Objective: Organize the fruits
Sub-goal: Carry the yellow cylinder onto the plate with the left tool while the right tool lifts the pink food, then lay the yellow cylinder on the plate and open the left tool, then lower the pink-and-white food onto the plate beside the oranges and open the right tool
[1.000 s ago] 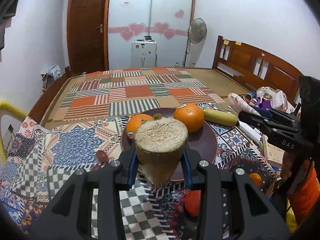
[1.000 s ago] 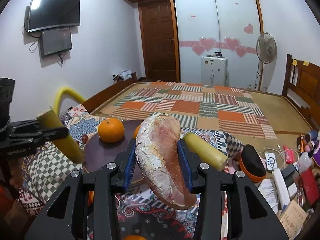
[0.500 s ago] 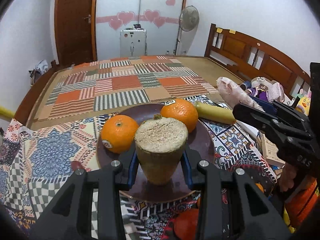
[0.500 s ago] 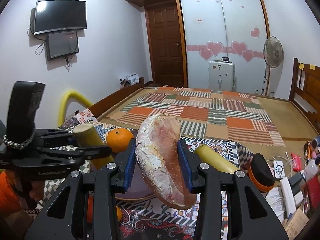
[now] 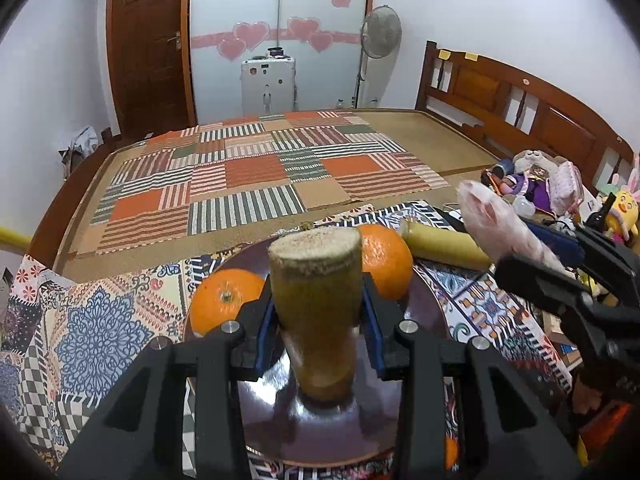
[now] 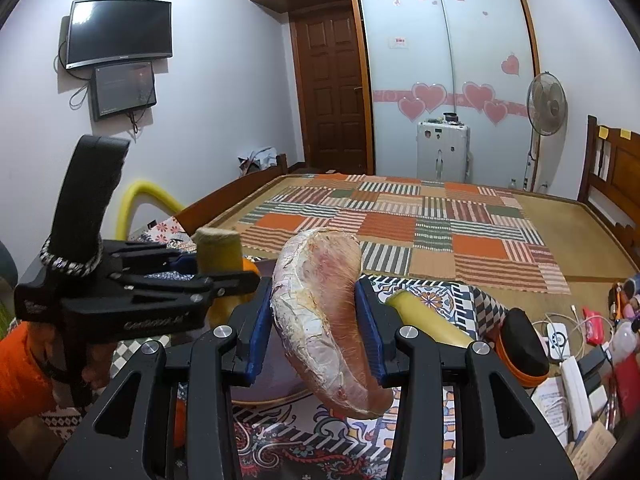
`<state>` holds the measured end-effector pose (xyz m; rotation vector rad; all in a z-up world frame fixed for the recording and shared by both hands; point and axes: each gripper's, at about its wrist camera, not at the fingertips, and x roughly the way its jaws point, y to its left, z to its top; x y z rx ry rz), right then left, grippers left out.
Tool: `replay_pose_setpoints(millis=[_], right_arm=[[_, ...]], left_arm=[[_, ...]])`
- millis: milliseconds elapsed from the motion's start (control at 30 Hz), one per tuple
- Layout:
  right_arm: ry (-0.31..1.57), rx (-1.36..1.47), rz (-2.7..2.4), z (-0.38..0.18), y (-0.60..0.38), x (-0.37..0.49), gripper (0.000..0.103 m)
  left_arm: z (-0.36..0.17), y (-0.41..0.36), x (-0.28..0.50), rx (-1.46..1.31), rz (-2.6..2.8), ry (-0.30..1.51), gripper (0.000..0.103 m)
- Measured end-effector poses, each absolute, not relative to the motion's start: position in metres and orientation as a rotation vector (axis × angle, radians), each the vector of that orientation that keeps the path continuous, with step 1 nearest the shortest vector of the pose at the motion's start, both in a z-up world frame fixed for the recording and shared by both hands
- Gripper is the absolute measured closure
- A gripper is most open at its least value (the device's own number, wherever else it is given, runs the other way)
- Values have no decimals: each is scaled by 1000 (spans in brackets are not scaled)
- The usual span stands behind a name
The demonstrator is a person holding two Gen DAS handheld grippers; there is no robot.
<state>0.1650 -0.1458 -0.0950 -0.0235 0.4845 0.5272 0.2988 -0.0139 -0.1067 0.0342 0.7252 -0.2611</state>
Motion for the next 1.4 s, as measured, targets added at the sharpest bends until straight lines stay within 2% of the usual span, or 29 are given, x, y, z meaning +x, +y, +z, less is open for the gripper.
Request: replay_pose_setpoints(millis=[433, 500, 567, 600, 1133, 1400], right_arm=[[492, -22, 530, -96, -145, 167, 66], [493, -21, 532, -97, -145, 167, 66], [495, -24, 532, -97, -145, 168, 66], [496, -25, 533, -97, -145, 168, 66], [522, -82, 582, -97, -124, 176, 66], [557, -200, 654, -106, -92, 182, 66]], left_arm=[[-112, -14, 314, 53, -216, 748, 62], [-113, -13, 315, 56, -209, 755, 58], [-116, -12, 314, 53, -213, 764, 46], [-117, -11, 314, 46, -216, 771, 44], [-89, 25, 262, 65, -152, 649, 44], [-96, 58, 243, 51, -99, 662, 44]])
